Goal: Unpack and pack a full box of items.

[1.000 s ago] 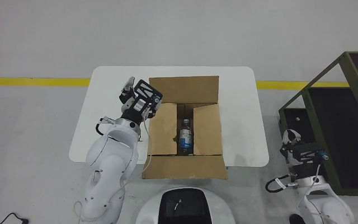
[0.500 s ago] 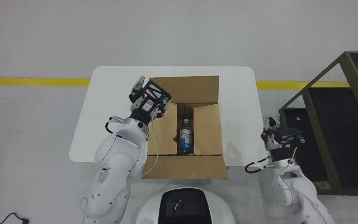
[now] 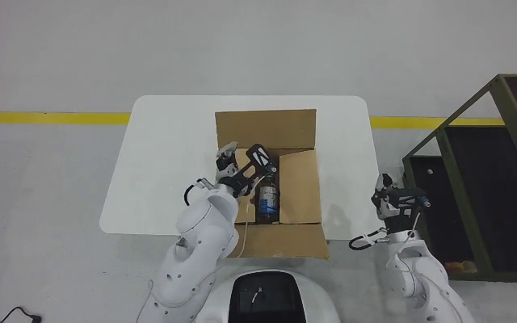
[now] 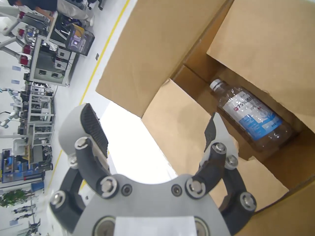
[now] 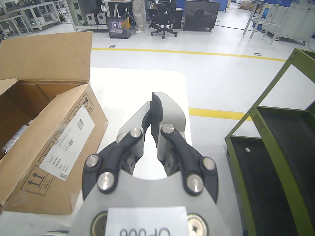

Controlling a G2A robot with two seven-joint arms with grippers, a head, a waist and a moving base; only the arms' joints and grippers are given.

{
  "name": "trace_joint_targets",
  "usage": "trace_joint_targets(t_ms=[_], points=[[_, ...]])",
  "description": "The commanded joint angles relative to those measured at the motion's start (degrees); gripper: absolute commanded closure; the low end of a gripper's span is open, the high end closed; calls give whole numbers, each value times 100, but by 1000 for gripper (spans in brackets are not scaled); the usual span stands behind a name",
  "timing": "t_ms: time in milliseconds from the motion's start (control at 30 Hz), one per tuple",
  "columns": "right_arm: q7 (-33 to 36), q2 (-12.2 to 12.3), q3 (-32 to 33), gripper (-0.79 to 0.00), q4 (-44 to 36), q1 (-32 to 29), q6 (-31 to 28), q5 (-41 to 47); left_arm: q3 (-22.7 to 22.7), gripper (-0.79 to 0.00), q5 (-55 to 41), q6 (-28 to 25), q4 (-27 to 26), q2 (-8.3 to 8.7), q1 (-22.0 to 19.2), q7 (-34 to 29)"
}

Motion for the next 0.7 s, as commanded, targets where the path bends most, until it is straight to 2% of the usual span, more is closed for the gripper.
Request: trace_joint_targets(t_ms=[0, 533, 667], points=[[-40, -7, 32, 0, -21, -37, -39, 49, 13, -785, -135, -7, 51, -18, 12, -297], [113, -32, 276, 0, -163, -259, -169, -132, 36, -785, -332, -53, 64, -29, 58, -371], [131, -45, 260, 0, -169, -259, -201, -188, 341, -785, -304, 68, 161, -67, 75, -407]])
